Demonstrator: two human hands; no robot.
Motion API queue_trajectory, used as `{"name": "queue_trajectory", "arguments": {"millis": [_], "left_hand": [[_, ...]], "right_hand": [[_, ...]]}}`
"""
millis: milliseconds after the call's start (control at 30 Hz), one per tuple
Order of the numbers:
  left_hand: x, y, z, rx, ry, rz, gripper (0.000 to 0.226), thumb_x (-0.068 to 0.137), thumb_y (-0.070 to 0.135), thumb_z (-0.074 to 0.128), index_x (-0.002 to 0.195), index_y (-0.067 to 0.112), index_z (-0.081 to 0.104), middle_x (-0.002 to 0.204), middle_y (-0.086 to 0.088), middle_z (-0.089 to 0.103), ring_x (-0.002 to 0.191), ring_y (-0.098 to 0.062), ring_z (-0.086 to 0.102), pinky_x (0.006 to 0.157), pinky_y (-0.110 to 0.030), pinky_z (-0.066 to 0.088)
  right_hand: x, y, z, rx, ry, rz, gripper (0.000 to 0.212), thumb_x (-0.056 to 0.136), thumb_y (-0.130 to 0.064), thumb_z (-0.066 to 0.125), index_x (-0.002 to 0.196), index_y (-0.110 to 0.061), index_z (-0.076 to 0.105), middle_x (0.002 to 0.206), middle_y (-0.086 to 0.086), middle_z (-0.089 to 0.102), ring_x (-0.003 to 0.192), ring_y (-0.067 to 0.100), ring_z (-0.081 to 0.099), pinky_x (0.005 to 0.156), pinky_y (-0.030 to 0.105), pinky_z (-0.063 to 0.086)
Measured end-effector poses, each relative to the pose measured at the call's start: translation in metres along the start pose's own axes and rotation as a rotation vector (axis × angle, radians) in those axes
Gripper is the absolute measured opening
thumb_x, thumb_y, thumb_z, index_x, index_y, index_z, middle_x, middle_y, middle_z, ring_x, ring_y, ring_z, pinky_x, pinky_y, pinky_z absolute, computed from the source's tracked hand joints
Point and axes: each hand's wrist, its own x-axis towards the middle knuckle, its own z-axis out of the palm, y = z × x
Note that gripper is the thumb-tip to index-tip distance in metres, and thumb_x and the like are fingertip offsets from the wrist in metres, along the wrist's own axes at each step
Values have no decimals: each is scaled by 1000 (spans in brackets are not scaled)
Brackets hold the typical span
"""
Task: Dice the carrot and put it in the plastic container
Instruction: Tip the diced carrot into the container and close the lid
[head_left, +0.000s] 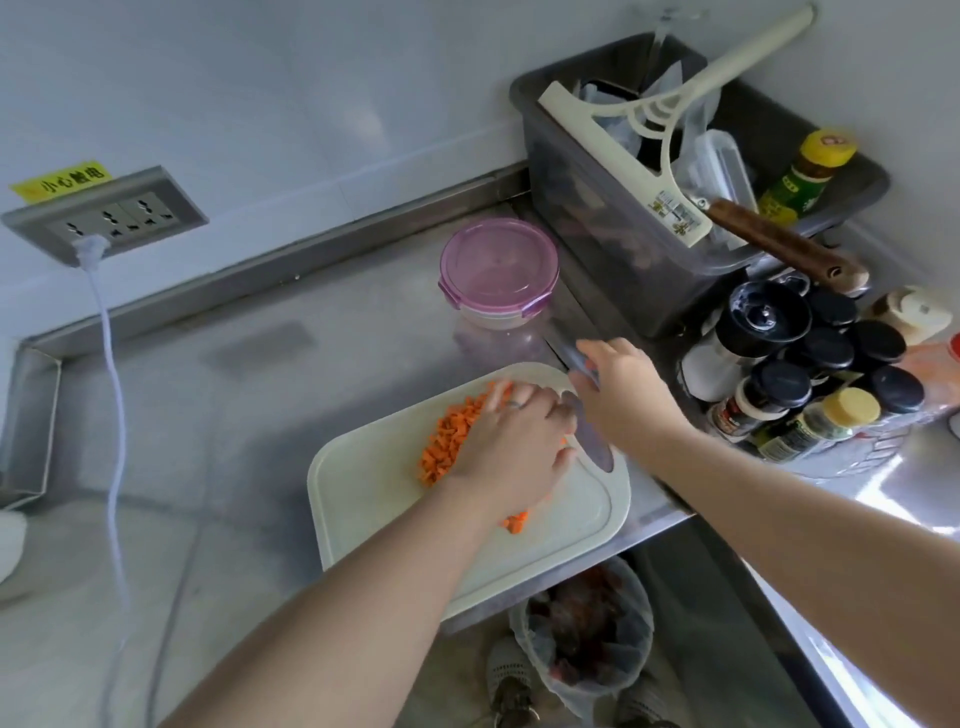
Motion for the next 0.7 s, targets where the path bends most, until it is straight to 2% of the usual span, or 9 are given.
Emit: {"name": "queue_trajectory", "arguments": {"millis": [100,167,233,333,400,467,533,600,700], "left_hand": [[-17,-25,-9,-105,76,-141,30,96,35,45,122,24,54,131,4,47,125,-21,38,114,-39,19],[-29,-41,-13,-146,148,-198,22,93,31,51,112,24,60,120,4,53,117,-21,44,108,-34,26],[-42,-55,-14,-178,191,-285,18,90,27,55,106,24,63,113,5,56,112,-21,49,104,-32,29],[-60,-73,-14,-214,187,-413,19,90,25,56,107,25,64,113,6,57,113,-20,50,104,-30,29],[-69,-83,-12,-256,172,-477,21,90,23,56,109,23,64,116,4,58,113,-20,50,104,-29,30],[-75,-91,-12,-372,222,-550,21,89,18,58,109,18,65,114,0,61,111,-20,54,100,-28,35],[-79,-99,-15,-578,319,-717,24,91,16,58,114,13,63,114,-2,63,108,-16,57,89,-18,38],[-80,-109,-16,-853,344,-957,34,91,28,59,121,12,58,114,-4,63,102,-15,58,83,-18,39],[-83,-125,-12,-1374,324,-1195,43,88,52,56,107,13,58,110,-12,62,92,-23,62,78,-32,52]], "right_hand": [[49,-27,2,392,-105,247,24,95,-30,51,95,-6,55,81,5,54,84,27,54,74,33,45],[74,-37,10,687,-123,449,31,94,-35,56,104,-6,53,80,5,53,82,24,58,80,40,56],[89,-43,20,871,-123,585,35,93,-34,59,111,-5,53,83,6,52,79,21,57,78,36,57],[101,-51,33,1021,-92,688,17,94,-24,58,93,-8,53,72,4,47,60,14,50,77,34,56],[105,-58,38,1132,-86,728,16,94,-17,58,82,-11,50,68,3,44,56,13,47,71,33,56],[103,-69,44,1200,-121,711,12,94,-13,57,84,-10,51,68,4,43,56,15,48,59,32,53],[93,-86,51,1184,-226,635,14,94,-10,56,82,-9,50,66,5,42,54,17,47,57,31,51],[78,-104,62,1149,-365,561,22,95,-9,56,74,-9,48,62,6,40,50,17,47,57,32,51],[60,-122,79,1055,-489,498,14,94,-8,57,82,-10,48,62,9,42,48,20,49,52,30,53]]}}
